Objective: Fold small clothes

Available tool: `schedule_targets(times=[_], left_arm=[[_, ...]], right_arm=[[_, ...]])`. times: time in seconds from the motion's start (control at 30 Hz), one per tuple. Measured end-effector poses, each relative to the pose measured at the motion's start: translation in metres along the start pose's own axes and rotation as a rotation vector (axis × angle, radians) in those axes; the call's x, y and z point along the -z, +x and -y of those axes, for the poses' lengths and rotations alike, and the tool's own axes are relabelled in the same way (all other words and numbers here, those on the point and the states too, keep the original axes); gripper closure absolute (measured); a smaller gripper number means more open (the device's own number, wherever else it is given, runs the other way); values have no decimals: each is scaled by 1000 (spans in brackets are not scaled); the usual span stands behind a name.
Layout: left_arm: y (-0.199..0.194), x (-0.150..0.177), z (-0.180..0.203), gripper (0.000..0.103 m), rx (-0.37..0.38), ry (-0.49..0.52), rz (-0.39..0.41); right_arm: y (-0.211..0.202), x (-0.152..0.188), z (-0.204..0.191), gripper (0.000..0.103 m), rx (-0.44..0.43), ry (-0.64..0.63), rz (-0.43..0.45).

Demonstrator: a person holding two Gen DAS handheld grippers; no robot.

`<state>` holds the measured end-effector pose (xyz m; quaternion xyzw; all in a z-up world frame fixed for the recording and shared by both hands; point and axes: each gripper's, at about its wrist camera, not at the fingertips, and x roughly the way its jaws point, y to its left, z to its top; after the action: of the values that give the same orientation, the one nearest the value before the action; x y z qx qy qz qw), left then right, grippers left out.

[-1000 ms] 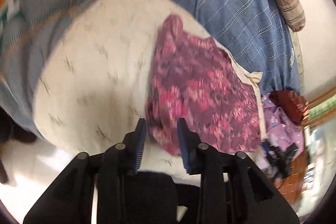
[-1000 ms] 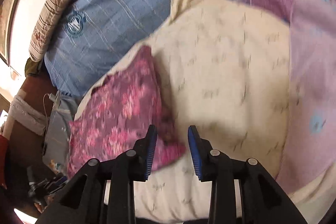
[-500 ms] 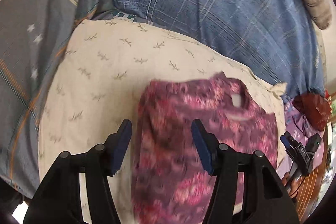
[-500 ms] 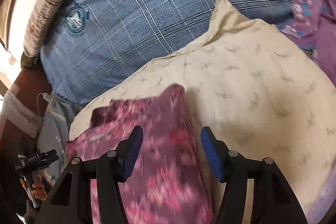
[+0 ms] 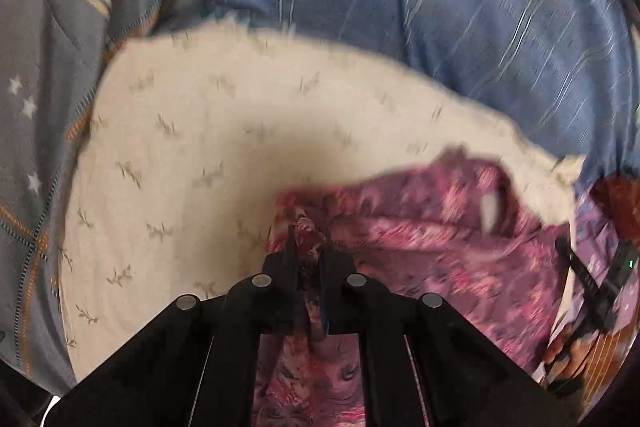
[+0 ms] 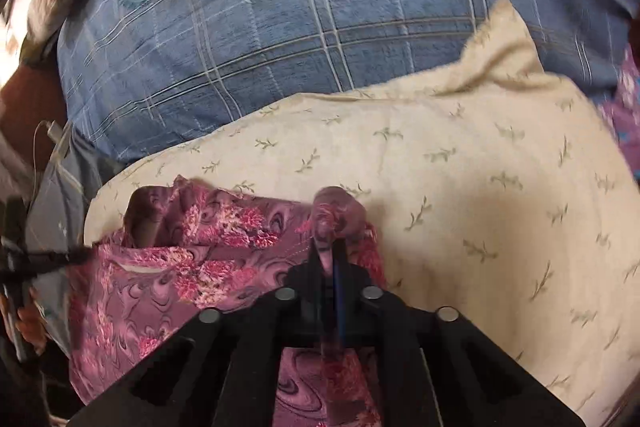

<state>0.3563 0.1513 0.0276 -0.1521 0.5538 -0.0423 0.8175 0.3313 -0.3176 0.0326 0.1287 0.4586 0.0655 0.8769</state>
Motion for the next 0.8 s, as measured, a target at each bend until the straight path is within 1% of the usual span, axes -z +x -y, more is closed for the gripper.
schedule_targets(times=[0.03,0.1,0.13,0.23,0.3,0.37,0.4,0.43,0.5,0.53,0.6,0.67,0.73,0.8], left_arm=[[-9,-3,0,98,9,-2,52],[-11,-9,-1,98,-1,-19,87],[-5,-12,-3,98,-16,-31,75],[24,-15,-7,98,-87,-64,22],[38,-14,-13,96,-100,-85,-2],[43,-10,-17,94,-111,-108,-7],[42,-9,-15,93,-116,-108,-3],[36,-7,-13,93,-126,-97,11],[21,-2,-4,80,-168,-55,50],[13,0,-1,77,-185,-39,74],[-8,9,8,63,-214,-6,134],[-23,19,15,55,-234,23,172],[-37,30,19,52,-245,48,201],[-46,41,21,51,-248,60,213]], right_arm=[[-9,-3,0,100,-16,5,48],[-22,-9,9,100,-54,60,127],[-21,-11,12,100,-62,80,125],[2,-9,17,100,-17,86,68],[19,-3,20,99,25,90,31],[32,3,23,98,61,109,0],[34,5,24,92,59,118,-9],[33,5,24,89,57,127,-13],[24,7,24,85,54,143,10],[17,8,23,84,45,146,26],[-3,9,20,83,34,143,78],[-23,13,14,78,2,139,115],[-37,19,9,69,-36,140,133],[-52,33,0,66,-78,129,131]])
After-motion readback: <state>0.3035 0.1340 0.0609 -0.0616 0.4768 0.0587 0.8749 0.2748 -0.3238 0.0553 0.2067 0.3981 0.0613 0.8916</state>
